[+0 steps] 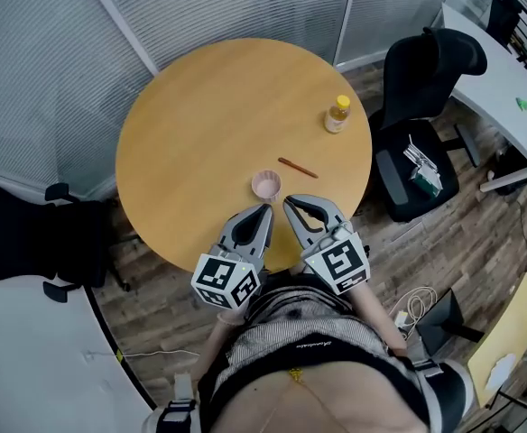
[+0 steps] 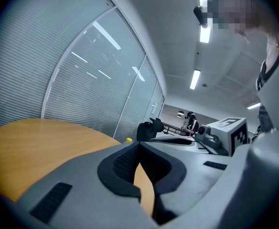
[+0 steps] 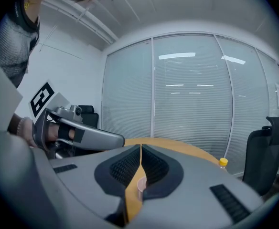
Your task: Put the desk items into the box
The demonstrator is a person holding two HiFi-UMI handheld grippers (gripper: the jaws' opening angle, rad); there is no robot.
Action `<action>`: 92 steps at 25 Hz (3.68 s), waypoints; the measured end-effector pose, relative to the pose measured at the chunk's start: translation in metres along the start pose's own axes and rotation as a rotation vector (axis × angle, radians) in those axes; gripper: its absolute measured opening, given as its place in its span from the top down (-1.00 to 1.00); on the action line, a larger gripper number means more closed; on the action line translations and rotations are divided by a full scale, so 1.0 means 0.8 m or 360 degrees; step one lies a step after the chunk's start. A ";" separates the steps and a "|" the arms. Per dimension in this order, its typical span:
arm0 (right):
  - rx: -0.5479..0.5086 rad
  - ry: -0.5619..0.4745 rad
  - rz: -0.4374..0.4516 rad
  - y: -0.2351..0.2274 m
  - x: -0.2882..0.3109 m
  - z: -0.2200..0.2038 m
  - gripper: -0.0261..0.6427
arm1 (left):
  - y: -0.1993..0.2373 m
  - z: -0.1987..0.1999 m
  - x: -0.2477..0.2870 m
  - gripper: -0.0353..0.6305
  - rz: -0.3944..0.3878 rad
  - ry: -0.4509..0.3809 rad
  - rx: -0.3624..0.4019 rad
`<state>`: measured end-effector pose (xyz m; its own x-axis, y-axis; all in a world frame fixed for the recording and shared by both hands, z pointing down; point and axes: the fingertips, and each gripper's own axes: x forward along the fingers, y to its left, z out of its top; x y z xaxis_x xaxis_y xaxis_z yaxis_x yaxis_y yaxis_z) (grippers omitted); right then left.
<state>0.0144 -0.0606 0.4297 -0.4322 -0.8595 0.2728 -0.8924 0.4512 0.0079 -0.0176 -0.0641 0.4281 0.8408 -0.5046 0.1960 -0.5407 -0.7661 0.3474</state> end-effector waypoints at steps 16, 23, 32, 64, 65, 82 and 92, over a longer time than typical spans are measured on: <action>-0.0051 0.0042 -0.0040 0.031 0.072 0.010 0.85 | 0.077 0.016 -0.015 0.84 -0.0027 -0.0044 -0.0002; -0.0041 0.0009 0.0048 0.015 0.076 0.014 0.85 | 0.077 0.015 -0.002 0.84 0.0063 -0.0060 -0.0004; -0.0103 -0.0005 0.0288 -0.013 0.075 0.019 0.85 | 0.069 0.019 0.011 0.84 0.0279 -0.0109 -0.0018; -0.0146 0.0023 0.0404 -0.067 0.076 -0.003 0.85 | 0.048 0.011 0.038 0.84 0.0499 -0.0117 -0.0095; -0.0143 0.0035 0.0395 -0.070 0.077 -0.006 0.85 | 0.048 0.011 0.037 0.84 0.0503 -0.0119 -0.0100; -0.0100 0.0280 0.0217 -0.131 0.088 -0.079 0.85 | 0.067 -0.004 0.025 0.84 0.0517 -0.0065 -0.0138; -0.0102 0.0482 0.0155 -0.156 0.099 -0.128 0.85 | 0.078 -0.019 0.024 0.84 0.0501 -0.0005 -0.0166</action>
<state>0.1047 -0.1603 0.5485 -0.4482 -0.7055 0.5490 -0.8347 0.5502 0.0255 -0.0347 -0.1153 0.4676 0.6328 -0.7112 0.3061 -0.7683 -0.5277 0.3622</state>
